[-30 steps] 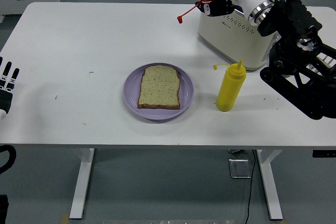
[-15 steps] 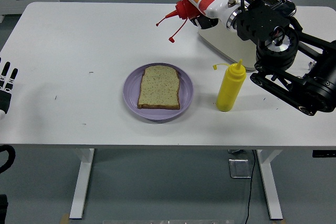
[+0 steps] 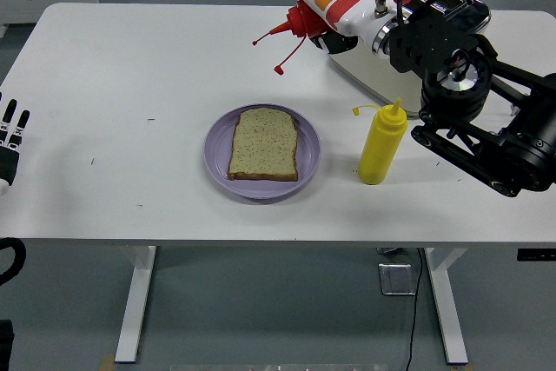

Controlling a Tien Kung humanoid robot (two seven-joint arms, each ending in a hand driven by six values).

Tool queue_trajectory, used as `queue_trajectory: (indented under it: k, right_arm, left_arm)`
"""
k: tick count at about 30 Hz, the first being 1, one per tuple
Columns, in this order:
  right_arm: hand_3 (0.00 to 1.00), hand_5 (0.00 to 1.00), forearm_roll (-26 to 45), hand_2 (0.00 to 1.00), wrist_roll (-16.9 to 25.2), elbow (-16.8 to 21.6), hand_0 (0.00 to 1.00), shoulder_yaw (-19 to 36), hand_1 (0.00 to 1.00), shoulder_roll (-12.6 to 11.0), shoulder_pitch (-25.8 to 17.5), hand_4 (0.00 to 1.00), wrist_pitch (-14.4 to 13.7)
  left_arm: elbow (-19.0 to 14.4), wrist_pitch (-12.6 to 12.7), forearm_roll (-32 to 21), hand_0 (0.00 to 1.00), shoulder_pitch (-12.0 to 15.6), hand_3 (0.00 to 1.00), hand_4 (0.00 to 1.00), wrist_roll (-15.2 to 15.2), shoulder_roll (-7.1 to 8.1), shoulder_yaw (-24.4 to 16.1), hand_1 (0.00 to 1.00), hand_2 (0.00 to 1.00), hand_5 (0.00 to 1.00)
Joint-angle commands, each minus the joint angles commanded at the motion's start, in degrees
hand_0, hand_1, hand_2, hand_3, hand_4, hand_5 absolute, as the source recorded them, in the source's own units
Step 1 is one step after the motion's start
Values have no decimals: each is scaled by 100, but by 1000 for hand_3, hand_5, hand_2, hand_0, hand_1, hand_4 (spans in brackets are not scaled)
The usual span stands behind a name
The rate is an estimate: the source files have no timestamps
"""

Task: Pick up the cup,pour liquid into bread,place the cup on the desk

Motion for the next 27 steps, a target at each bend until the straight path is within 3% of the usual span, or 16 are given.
queue_trajectory:
  k: [4, 11, 14, 21, 27]
  right_arm:
    - [371, 171, 0, 294, 2, 11, 123, 199, 128, 7, -6, 763, -25]
    - [371, 175, 0, 293, 44, -35, 123, -994, 129, 194, 8, 756, 42]
    - [371, 175, 0, 293, 49, -60, 123, -1079, 129, 215, 0, 756, 50]
    - [370, 176, 0, 294, 33, -59, 124, 161, 130, 64, -79, 752, -141]
    - [371, 174, 252, 294, 119, 72, 124, 1088, 131, 27, -504, 751, -970]
  left_arm:
    - [2, 4, -1, 801, 15, 709, 610, 2, -3, -6, 773, 774, 998]
    - [4, -9, -3, 800, -19, 709, 612, 1, -11, 28, 772, 774, 998]
    - [7, -4, -2, 800, -18, 709, 612, 2, -13, 25, 772, 774, 998]
    - [1, 0, 1, 801, 4, 709, 610, 0, -5, -15, 772, 774, 998]
    - [3, -4, 2, 800, -11, 709, 611, -6, -3, 10, 772, 774, 998]
